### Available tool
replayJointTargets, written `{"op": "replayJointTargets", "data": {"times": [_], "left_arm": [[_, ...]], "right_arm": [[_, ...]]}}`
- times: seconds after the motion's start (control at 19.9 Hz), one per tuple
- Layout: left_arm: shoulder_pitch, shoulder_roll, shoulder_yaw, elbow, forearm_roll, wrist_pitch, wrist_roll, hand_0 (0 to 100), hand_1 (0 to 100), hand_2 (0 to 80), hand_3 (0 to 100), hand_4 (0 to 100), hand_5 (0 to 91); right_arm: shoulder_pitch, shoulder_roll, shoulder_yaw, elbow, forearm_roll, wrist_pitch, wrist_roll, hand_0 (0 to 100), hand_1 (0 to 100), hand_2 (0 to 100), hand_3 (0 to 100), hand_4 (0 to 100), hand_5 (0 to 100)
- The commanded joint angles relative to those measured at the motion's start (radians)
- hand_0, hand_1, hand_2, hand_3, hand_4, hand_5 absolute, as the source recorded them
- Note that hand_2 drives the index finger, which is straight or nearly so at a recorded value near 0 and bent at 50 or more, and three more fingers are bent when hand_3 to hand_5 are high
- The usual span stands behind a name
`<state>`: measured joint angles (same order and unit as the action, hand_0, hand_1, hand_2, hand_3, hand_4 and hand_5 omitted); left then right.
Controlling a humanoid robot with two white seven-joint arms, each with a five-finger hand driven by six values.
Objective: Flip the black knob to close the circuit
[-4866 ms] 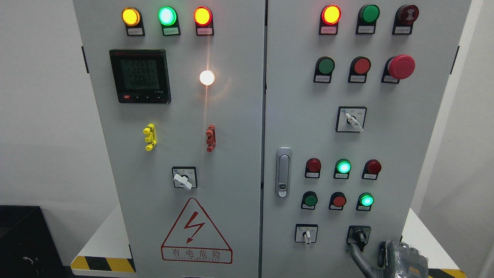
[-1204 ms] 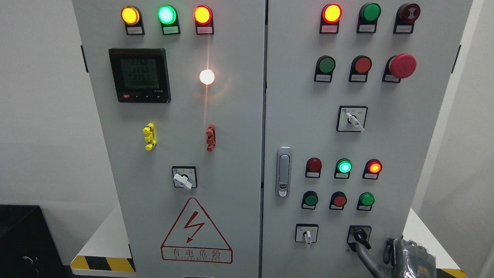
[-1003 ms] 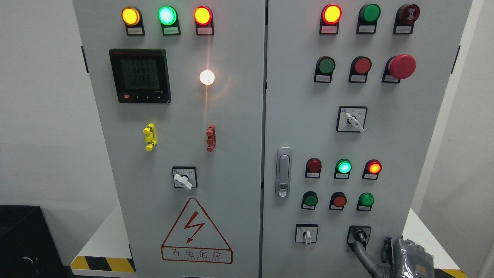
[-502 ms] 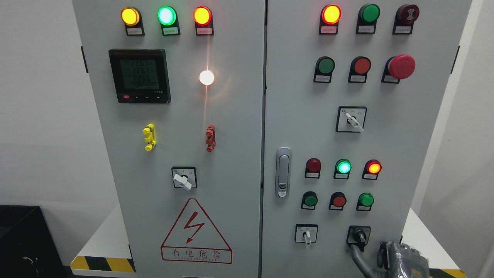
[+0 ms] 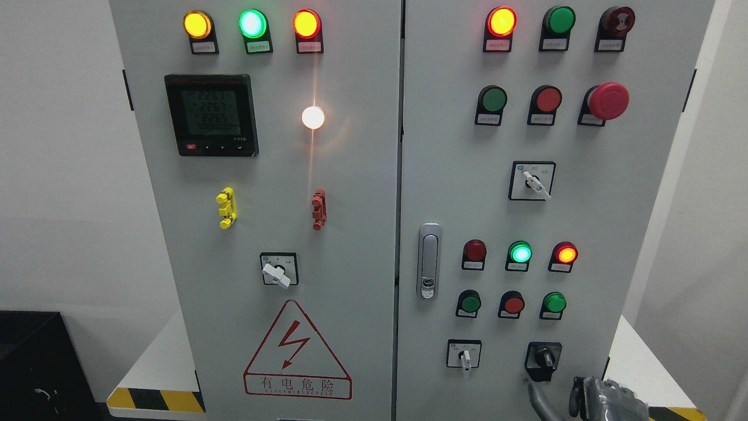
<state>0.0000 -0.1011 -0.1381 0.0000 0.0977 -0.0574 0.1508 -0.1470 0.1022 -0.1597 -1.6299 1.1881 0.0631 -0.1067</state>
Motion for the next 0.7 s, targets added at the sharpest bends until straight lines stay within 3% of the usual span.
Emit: {"op": "replayJointTargets", "data": {"times": [0.0,0.15,0.3,0.5,0.65], "left_arm": [[0.023,0.000,0.000,-0.031,-0.001,0.001,-0.001,12,56,0.0,0,0,0.0],[0.023,0.001,0.000,-0.031,0.000,0.001,-0.001,12,56,0.0,0,0,0.0],[0.023,0.000,0.000,-0.031,0.000,0.001,-0.001,12,56,0.0,0,0,0.0],[0.023,0.000,0.000,-0.031,-0.001,0.001,-0.001,12,56,0.0,0,0,0.0],[0.023,0.001,0.000,-0.031,0.000,0.001,-0.001,12,56,0.0,0,0,0.0]], "right_arm": [[0.075,0.002,0.072,-0.136,-0.041,-0.002,-0.004,0,5,86,100,91,100],[0.104,0.008,0.071,-0.171,-0.086,-0.026,-0.010,0,5,81,100,89,100],[0.139,0.013,0.071,-0.212,-0.197,-0.034,-0.010,0,8,72,99,86,88],[0.191,0.014,0.071,-0.251,-0.410,-0.036,-0.008,0,10,58,88,79,78],[0.230,0.017,0.068,-0.289,-0.566,-0.037,-0.011,0,11,45,70,68,65]]}}
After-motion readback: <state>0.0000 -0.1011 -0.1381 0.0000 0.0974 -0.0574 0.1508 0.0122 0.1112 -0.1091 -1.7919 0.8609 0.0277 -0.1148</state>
